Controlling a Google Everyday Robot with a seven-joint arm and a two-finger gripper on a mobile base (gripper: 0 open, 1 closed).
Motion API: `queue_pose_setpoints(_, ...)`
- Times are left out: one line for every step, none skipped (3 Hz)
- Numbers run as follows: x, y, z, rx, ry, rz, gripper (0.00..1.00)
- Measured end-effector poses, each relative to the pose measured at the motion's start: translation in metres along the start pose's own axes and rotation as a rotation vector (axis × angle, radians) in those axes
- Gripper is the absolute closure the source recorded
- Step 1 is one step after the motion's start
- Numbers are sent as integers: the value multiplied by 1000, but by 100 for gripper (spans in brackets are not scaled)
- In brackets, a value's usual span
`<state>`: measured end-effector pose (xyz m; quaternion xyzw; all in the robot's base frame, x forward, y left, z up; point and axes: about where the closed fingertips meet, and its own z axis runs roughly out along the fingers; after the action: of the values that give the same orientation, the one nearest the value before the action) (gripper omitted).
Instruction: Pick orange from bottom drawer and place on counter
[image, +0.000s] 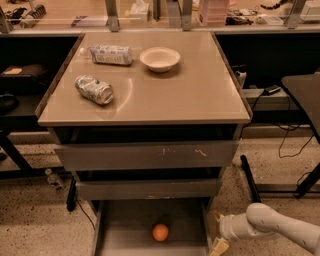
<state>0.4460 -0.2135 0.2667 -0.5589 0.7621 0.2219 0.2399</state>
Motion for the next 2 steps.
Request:
queue_pose_setpoints(-13,3,22,-29,-111,-31,0)
queue_pose_setpoints(-18,3,51,-45,-218,-52,0)
